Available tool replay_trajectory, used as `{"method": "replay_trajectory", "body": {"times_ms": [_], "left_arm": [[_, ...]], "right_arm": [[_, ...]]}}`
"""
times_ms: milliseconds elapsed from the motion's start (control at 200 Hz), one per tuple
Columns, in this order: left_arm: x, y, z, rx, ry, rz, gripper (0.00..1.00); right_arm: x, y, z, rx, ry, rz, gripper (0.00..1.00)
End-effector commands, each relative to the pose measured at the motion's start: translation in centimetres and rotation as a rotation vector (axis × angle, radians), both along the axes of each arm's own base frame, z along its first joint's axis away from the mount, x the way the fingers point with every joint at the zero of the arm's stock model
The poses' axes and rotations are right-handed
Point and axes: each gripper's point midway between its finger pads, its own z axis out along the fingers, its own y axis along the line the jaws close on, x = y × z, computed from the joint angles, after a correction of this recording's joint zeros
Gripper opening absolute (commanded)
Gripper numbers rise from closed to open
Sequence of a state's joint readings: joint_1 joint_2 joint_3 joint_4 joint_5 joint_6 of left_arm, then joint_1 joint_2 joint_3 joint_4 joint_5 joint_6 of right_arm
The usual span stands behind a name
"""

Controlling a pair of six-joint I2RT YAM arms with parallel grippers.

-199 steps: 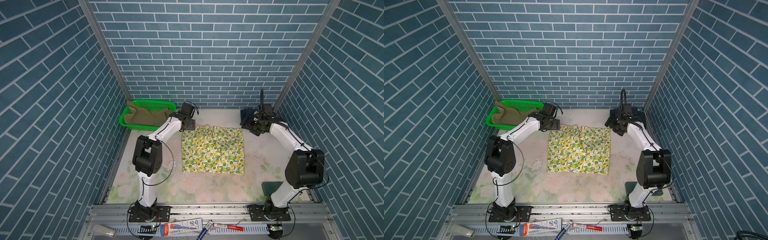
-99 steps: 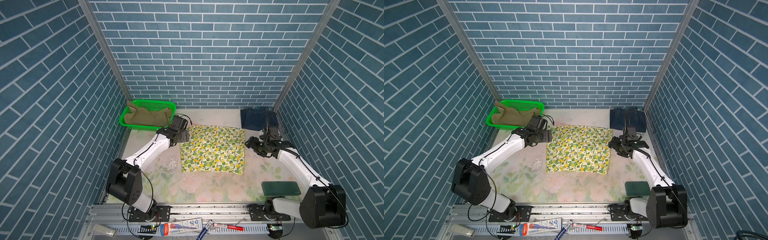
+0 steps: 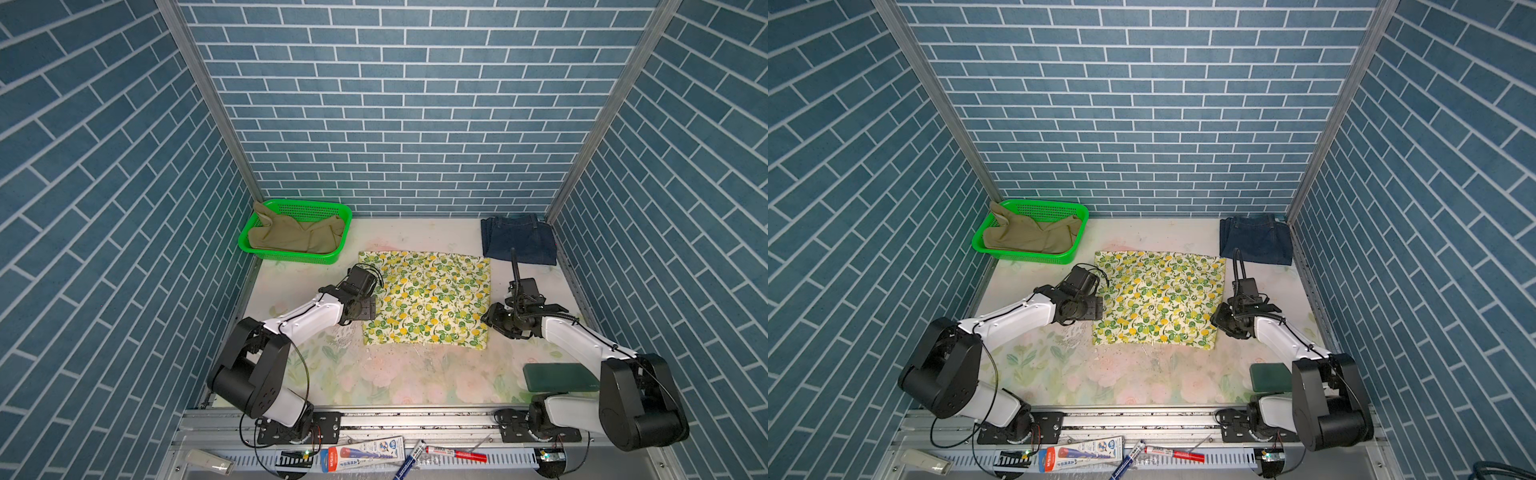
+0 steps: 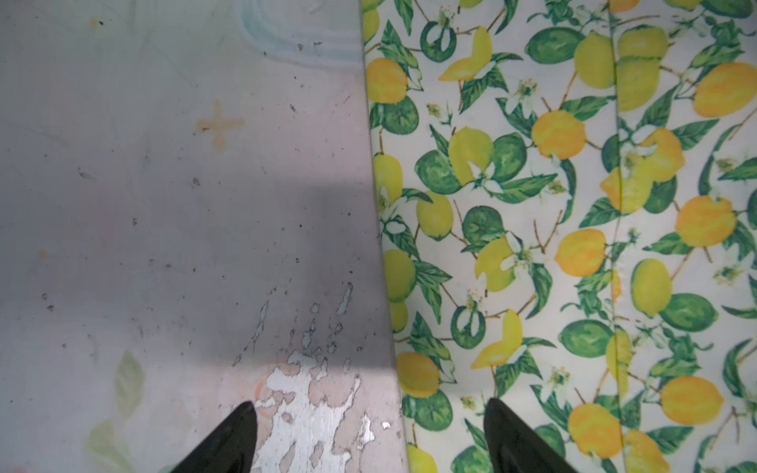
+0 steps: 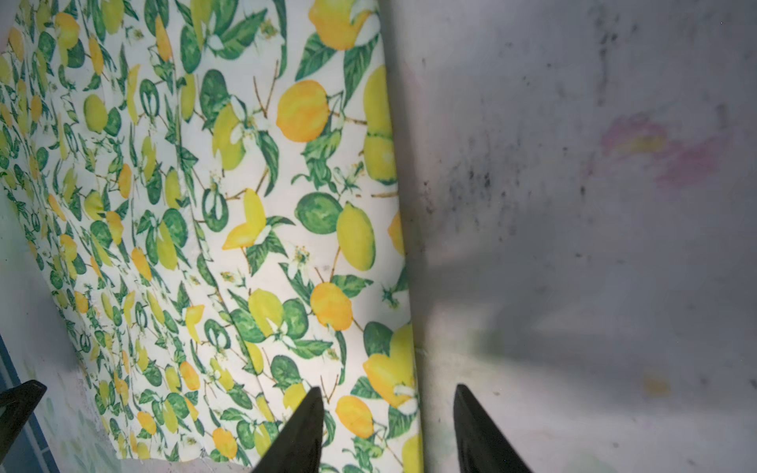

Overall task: Fold and stack skirts
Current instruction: Fold the skirt at the center of the table.

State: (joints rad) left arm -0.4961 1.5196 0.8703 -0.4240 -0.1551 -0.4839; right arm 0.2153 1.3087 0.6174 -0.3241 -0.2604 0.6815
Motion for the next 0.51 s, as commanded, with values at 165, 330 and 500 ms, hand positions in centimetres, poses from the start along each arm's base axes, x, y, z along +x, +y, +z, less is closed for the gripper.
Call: {"method": "replay_trajectory", "body": {"times_ms": [165,330,500], "left_arm": [[-0.1,-0.5,-2.4,-0.021,0.025,0.000,0.87],[-0.1,-0.6,-3.5,-0.013,0.043,-0.005,0.87],[-0.1,-0.8,-4.2,-0.020,0.050,-0.005,0.87]], "right_arm": [[0.7,0.5,-3.0,0.016,0.006,-0.024,0.35],[1.0,0.4,-2.5,-0.002,-0.031,-0.018,0.06],[1.2,0.3,-1.0,-0.045,-0.072,-0.001,0.00]]}}
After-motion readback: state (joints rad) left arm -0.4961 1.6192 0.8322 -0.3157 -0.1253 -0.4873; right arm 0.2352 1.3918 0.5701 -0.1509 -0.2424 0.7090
